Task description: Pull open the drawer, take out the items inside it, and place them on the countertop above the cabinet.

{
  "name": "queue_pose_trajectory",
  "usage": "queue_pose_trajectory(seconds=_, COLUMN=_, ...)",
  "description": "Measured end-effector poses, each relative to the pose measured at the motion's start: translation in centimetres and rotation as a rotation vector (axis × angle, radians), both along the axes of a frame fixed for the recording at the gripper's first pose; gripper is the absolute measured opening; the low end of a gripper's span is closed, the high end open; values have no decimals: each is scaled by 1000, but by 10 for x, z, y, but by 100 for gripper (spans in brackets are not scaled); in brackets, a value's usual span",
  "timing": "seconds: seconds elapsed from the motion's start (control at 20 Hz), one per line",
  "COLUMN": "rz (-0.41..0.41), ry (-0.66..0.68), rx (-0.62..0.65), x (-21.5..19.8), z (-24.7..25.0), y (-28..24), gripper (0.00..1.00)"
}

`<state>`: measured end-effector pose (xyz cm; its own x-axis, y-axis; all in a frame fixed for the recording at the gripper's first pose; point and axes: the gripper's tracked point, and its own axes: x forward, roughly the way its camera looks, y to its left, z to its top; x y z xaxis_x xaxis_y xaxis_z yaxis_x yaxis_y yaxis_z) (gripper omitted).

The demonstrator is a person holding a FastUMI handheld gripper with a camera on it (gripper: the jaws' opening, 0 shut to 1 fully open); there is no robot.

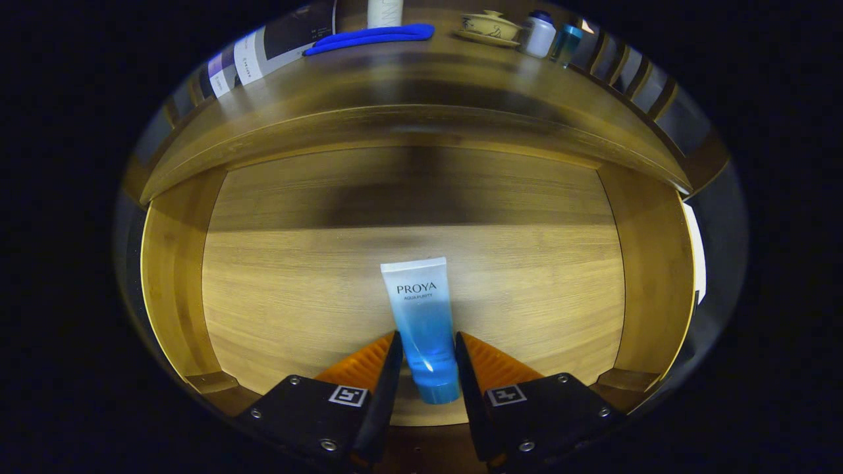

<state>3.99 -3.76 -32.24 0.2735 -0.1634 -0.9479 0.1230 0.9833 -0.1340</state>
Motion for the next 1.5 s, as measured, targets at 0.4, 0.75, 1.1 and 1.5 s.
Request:
queue_pose_trajectory(seconds=0.4, rz=-11, ry=-53, rx=-17, x=-5, z=2, y=-4, gripper=32)
queue_pose_trajectory(seconds=0.75, rz=61, ry=-116, rx=-97, x=-8, z=25, y=-5, gripper=24)
queue_pose_trajectory(seconds=1.1, rz=110, ry=-248, rx=-198, x=-11, z=99, y=-2, gripper=24)
queue_pose_trajectory(seconds=1.5, rz=106, ry=-432, rx=-189, x=55, z=168, y=2, gripper=24)
